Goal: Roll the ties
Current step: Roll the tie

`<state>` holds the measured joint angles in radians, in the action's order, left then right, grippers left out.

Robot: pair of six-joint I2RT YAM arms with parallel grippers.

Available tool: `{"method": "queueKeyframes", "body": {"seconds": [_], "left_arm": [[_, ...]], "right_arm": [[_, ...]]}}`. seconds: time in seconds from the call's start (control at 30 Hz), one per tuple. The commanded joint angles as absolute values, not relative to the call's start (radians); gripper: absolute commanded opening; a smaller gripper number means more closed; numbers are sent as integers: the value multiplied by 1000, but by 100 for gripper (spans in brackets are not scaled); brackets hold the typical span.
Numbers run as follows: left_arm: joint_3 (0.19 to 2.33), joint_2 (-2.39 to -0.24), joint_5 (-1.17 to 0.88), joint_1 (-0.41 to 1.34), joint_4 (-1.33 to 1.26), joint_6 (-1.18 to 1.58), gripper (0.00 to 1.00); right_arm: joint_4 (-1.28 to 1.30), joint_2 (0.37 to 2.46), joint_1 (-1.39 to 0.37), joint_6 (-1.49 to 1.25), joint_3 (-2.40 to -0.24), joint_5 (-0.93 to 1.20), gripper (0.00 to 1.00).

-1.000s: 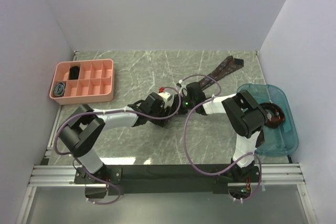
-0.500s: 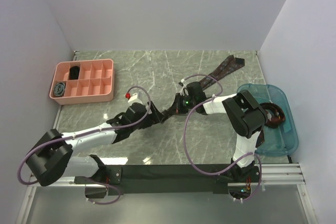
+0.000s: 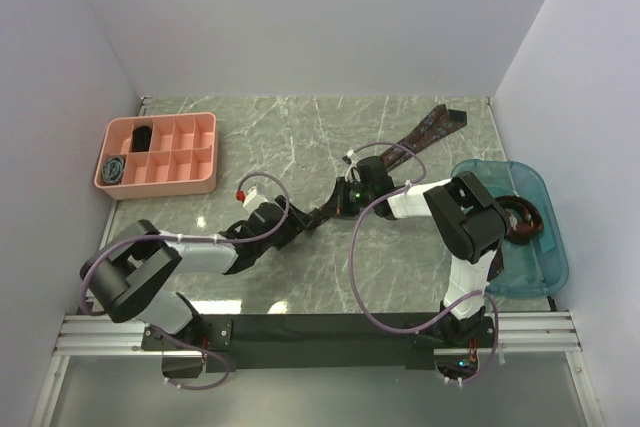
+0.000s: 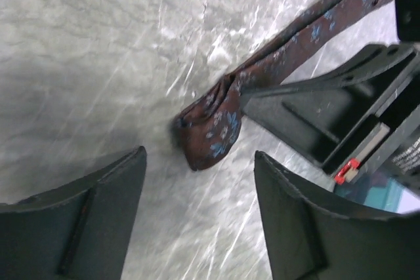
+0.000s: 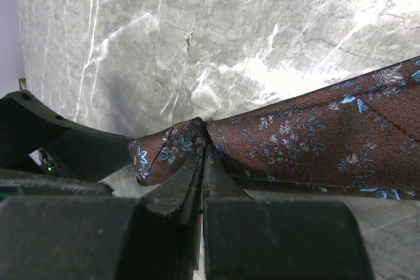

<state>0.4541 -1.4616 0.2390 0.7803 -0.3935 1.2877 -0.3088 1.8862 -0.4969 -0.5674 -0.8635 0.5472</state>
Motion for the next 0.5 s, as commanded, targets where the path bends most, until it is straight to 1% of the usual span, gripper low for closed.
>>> {"method": "queueKeyframes", "body": {"seconds": [0.0, 0.03, 0.07, 0.1, 0.17, 0.2, 0.47], "left_arm": [[476, -1512, 279, 781, -480, 1325, 72], [476, -1522, 285, 781, -486, 1330, 71], [471, -1535, 290, 781, -506, 1331, 67], [471, -1542, 296, 782, -511, 1335, 65], [477, -1563, 304, 782, -520, 1332, 63], [482, -1572, 302, 782, -522, 1333, 60], [471, -1644, 268, 781, -591, 1361, 57]], "right_arm": [[-207, 1907, -477, -526, -822, 430, 0], [-207, 1907, -477, -526, -822, 431, 0], [-207, 1907, -477, -528, -822, 431, 0], [-207, 1905, -476, -528, -821, 431, 0], [-209, 1905, -477, -528, -821, 433, 0], [-209, 1905, -477, -528, -821, 434, 0], [-210, 1905, -476, -529, -819, 439, 0]]}}
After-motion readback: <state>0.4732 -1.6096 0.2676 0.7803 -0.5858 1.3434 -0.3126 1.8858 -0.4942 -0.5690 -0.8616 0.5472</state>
